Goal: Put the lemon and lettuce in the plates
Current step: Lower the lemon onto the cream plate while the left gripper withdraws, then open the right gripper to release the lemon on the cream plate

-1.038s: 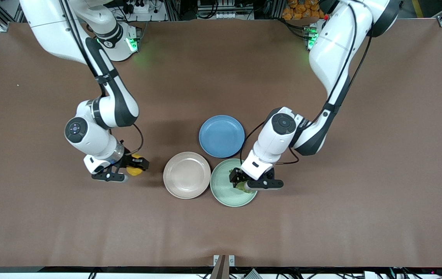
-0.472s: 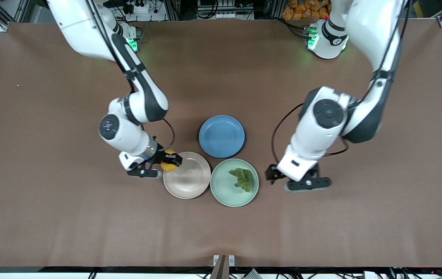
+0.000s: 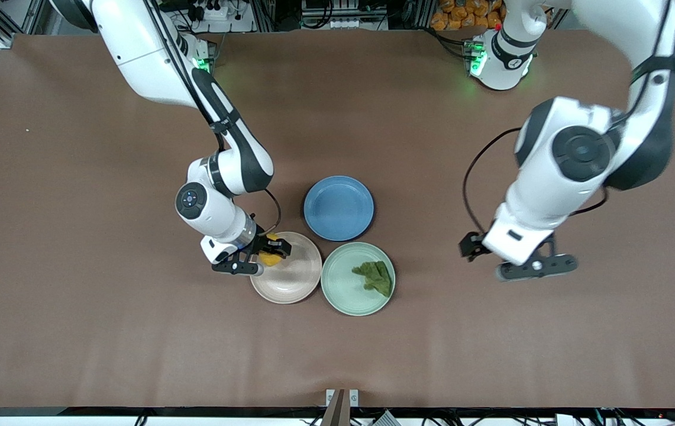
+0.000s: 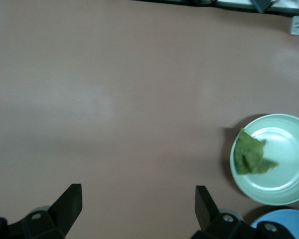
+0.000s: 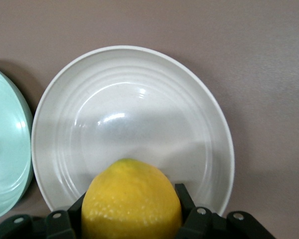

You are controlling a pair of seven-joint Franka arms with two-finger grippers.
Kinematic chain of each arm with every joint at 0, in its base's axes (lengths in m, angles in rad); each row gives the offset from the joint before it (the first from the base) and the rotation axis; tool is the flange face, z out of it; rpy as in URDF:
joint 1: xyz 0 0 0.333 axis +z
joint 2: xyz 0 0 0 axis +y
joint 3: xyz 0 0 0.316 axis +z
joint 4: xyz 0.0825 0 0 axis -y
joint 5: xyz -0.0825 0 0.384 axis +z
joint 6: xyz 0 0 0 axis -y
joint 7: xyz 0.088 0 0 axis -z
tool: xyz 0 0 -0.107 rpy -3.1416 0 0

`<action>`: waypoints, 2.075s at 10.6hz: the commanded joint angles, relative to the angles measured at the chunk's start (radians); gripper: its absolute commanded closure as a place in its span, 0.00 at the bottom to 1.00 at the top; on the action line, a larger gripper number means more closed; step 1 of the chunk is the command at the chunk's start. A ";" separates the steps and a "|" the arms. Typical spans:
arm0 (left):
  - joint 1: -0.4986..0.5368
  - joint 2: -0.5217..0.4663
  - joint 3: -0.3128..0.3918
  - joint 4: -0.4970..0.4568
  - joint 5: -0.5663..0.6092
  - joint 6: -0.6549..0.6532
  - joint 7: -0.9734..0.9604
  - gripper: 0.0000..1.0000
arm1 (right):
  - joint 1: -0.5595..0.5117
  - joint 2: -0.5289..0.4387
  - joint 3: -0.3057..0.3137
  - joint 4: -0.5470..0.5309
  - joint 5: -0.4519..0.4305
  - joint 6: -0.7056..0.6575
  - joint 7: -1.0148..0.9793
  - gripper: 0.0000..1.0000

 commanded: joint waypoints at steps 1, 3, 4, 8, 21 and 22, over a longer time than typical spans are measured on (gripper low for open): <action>0.049 -0.114 -0.005 -0.039 0.013 -0.136 0.101 0.00 | 0.030 0.080 -0.007 0.072 0.028 0.061 0.018 0.57; 0.107 -0.180 -0.008 -0.041 0.009 -0.225 0.196 0.00 | 0.032 0.102 -0.007 0.082 0.029 0.076 0.024 0.55; 0.123 -0.215 -0.008 -0.050 0.007 -0.243 0.207 0.00 | 0.032 0.104 -0.007 0.086 0.029 0.076 0.024 0.49; 0.192 -0.346 -0.012 -0.136 -0.027 -0.244 0.267 0.00 | 0.030 0.099 -0.009 0.092 0.024 0.076 0.015 0.00; 0.190 -0.395 -0.018 -0.130 -0.116 -0.322 0.309 0.00 | -0.065 -0.023 -0.151 0.265 -0.075 -0.558 -0.167 0.00; 0.192 -0.395 -0.018 -0.127 -0.119 -0.322 0.354 0.00 | -0.097 -0.052 -0.153 0.262 -0.125 -0.627 -0.229 0.00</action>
